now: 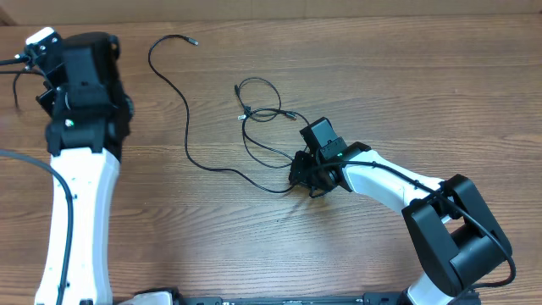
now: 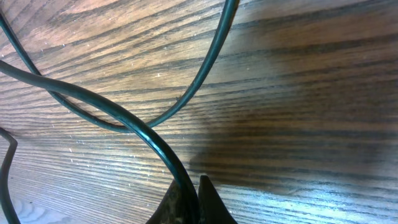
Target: Untangle cables
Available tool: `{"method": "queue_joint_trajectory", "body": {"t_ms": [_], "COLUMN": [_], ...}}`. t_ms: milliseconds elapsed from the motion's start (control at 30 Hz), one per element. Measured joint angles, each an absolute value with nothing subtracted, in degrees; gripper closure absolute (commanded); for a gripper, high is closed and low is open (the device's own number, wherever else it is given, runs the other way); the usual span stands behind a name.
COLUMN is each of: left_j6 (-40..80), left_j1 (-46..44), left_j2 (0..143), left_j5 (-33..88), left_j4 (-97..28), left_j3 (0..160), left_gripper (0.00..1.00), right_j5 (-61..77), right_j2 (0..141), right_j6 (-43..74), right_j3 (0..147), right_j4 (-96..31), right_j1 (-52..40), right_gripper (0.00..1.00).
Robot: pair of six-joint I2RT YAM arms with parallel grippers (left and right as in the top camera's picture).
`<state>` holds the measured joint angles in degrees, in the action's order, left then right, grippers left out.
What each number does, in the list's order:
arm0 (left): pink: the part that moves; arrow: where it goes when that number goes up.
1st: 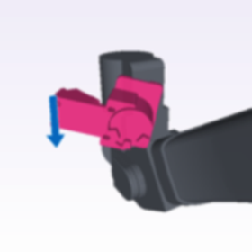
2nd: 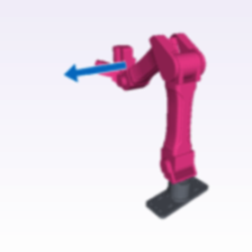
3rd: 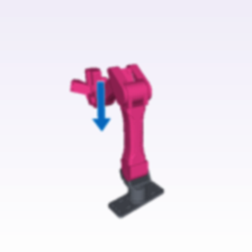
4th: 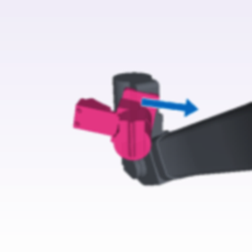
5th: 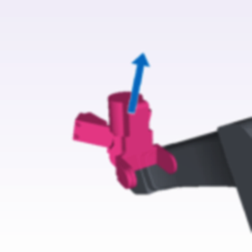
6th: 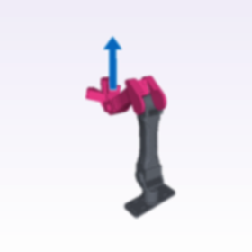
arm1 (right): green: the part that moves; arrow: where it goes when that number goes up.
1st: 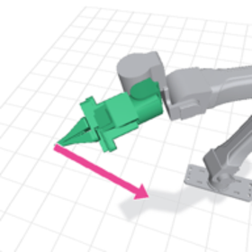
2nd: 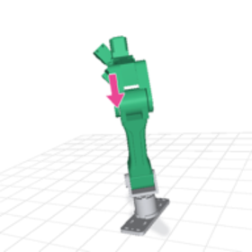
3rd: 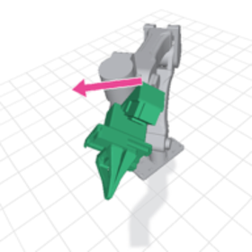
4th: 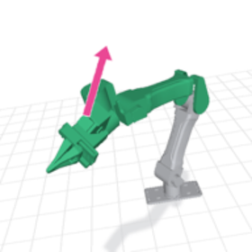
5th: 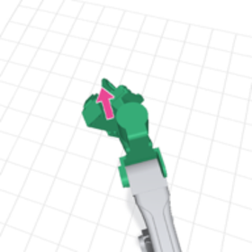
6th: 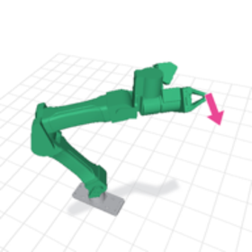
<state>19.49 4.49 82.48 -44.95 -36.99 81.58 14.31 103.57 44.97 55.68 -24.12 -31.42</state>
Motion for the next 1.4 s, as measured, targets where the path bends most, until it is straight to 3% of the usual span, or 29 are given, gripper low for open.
{"method": "queue_joint_trajectory", "body": {"t_ms": [333,700,767,900,1067,1400], "left_j6": [19.49,16.51,15.81,14.37,13.04,14.98], "left_j1": [12.14,13.19,13.28,13.65,14.04,14.31], "left_j2": [97.14,113.3,115.18,117.54,117.62,117.56], "left_j5": [-27.11,-22.22,-22.06,-21.82,-21.82,-23.16], "left_j4": [-40.64,-40.23,-39.57,-38.96,-37.93,-49.52], "left_j3": [81.58,81.58,81.58,81.58,81.71,89.41], "left_gripper": [0.96,0.93,0.76,0.08,0.0,0.0], "right_j5": [14.15,14.13,14.15,14.15,14.13,14.13], "right_j2": [103.57,103.57,103.57,103.57,103.57,103.57], "right_j6": [44.99,44.99,44.99,44.97,45.01,44.97], "right_j3": [55.68,55.68,55.68,55.68,55.68,55.68], "right_j4": [-24.14,-24.1,-24.16,-24.14,-24.16,-24.16], "right_j1": [-31.42,-31.42,-31.42,-31.42,-31.42,-31.18], "right_gripper": [0.95,0.93,0.91,0.9,0.88,0.84]}}
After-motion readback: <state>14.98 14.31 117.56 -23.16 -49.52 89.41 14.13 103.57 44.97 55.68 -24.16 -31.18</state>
